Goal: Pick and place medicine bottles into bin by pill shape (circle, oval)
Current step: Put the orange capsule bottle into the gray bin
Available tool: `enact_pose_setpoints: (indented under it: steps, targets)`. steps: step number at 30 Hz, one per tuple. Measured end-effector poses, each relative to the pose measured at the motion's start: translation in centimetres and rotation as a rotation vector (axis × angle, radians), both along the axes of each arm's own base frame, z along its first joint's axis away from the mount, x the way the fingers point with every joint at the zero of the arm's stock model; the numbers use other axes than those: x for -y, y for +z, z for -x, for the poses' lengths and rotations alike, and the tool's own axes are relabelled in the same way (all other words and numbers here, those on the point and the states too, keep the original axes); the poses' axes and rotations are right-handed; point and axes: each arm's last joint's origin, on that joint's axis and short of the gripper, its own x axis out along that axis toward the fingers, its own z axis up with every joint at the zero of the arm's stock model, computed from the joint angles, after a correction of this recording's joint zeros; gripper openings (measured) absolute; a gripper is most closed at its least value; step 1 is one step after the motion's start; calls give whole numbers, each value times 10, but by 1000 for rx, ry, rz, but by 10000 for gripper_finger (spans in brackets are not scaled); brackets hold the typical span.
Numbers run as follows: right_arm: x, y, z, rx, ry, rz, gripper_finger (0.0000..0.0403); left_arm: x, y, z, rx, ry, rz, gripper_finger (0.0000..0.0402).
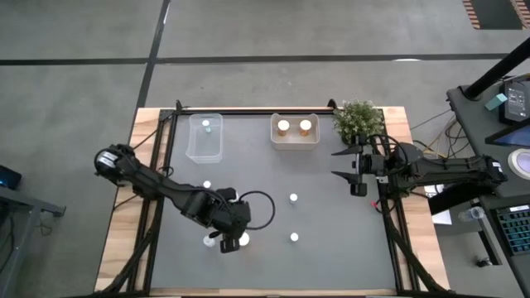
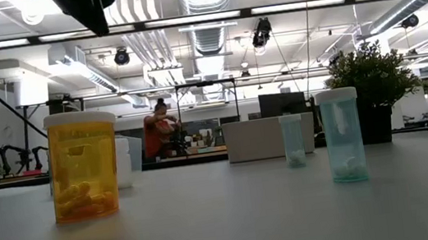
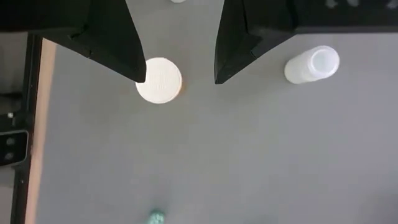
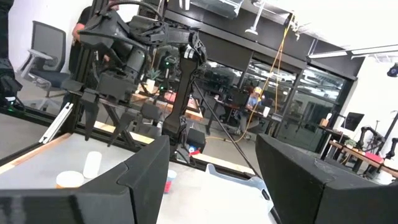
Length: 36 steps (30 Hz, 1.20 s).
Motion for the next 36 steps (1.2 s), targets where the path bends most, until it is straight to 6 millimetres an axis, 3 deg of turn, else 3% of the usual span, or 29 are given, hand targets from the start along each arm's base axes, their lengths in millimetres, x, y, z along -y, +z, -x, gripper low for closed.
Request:
enact_pose_setpoints:
  steps: [10,22,29,36]
  targets:
    - [0,3,2,38,-16,29,233,25,-15,-4,-32,55,96,189]
    - [-4,2,1,17,72,-65,233,34,-26,-9,-19,-18,40,319]
    - [-10,2,1,13,116,-71,232,33,-35,-6,-31,21,14,327]
    - [-15,-2,-1,-28,148,-92,232,40,-41,0,-85,127,119,327]
